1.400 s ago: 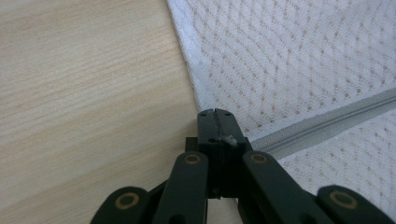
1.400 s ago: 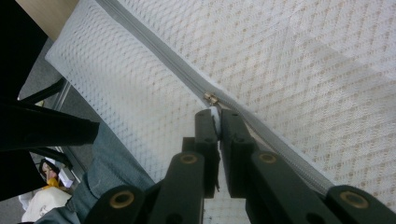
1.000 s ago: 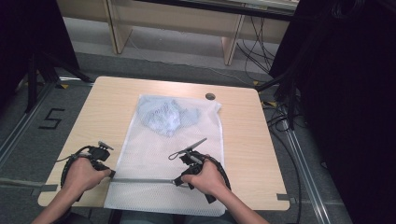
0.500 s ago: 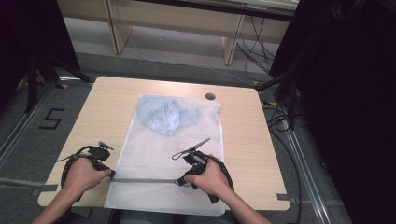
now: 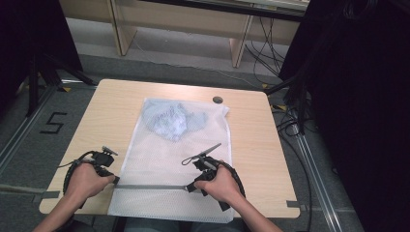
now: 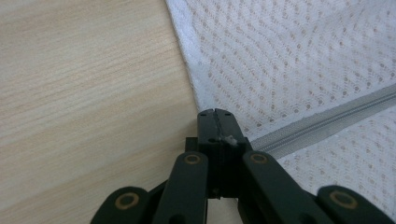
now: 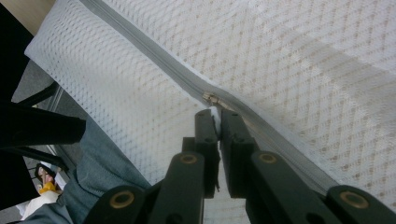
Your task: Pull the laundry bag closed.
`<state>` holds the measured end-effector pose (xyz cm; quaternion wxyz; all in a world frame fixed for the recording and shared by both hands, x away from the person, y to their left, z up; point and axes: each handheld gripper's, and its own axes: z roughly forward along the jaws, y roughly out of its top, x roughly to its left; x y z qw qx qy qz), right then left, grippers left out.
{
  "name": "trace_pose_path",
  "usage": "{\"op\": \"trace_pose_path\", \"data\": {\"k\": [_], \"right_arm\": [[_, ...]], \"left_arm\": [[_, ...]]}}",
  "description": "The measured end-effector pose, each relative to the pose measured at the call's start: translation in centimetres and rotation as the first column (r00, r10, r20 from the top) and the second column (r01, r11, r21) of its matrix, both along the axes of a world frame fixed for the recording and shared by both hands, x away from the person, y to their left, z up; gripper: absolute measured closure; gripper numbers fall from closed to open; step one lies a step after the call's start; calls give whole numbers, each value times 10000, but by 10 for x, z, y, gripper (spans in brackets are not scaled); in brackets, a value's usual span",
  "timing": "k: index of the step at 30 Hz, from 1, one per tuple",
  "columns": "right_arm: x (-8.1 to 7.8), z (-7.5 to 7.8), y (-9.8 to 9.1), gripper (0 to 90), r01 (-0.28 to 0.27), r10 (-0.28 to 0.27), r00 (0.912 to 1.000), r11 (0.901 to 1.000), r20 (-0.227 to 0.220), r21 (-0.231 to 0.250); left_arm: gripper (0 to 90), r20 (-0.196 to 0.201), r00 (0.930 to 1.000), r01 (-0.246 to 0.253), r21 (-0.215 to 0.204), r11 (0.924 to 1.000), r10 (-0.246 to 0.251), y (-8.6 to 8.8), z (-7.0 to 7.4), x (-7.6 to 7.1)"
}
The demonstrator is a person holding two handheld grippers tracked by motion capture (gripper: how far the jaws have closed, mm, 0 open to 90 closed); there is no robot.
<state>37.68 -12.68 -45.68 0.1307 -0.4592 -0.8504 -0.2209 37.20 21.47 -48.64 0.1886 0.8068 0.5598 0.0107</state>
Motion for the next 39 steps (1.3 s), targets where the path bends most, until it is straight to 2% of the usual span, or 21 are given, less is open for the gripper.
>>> {"op": "trace_pose_path", "data": {"k": [5,6,7,9,12,13,14,15,17,20,21,24,25,30,34,39], "right_arm": [[0,3,-1,869,106,-112,9998,9994,-179,-343],[1,2,-3,868,2,2,9996,9999,-276,132],[1,2,-3,869,25,-19,9994,9998,-337,192],[1,3,-3,869,31,-31,10000,9996,0,-272],[1,2,-5,868,-10,8,10000,9997,-68,-259],[2,0,-6,868,-132,138,9997,9996,210,-253],[2,0,-6,868,-132,138,9997,9996,210,-253],[2,-2,-8,868,-111,110,9993,9999,359,23],[1,3,-8,868,140,-143,9998,9996,-132,-241],[1,2,-9,868,147,-148,9999,9997,-61,-186],[0,1,-10,868,177,-177,9998,9998,16,107],[1,0,-11,868,128,-129,9999,9998,77,130],[1,2,-12,868,149,-149,9999,9999,7,-54],[1,1,-12,868,164,-164,9999,9998,26,-86],[0,1,-13,868,204,-204,9998,9998,-3,67],[0,2,-15,868,170,-169,9998,9998,38,-63]], "left_arm": [[898,13,10000,-3,2,10000,2,0,0,0],[898,-9,10000,16,8,10000,-16,0,0,0],[898,-9,10000,16,8,10000,-16,0,0,0],[898,-6,10000,8,-5,10000,-8,0,0,0],[898,-8,10000,7,-4,10000,-7,0,0,0],[898,-6,10000,6,-8,10000,-6,0,0,0],[898,-6,10000,6,-8,10000,-6,0,0,0],[898,-1,10000,6,-6,10000,-6,0,0,0],[898,-10,10000,6,-1,10000,-6,0,0,0],[898,11,10000,2,9,10000,-2,0,0,0],[898,11,10000,-4,5,10000,4,0,0,0],[898,-9,10000,13,7,10000,-13,0,0,0],[898,6,10000,9,8,10000,-9,0,0,0],[898,-8,10000,8,-4,10000,-8,0,0,0],[898,9,10000,12,3,10000,-12,0,0,0],[898,7,10000,3,-2,10000,-3,0,0,0]]}}
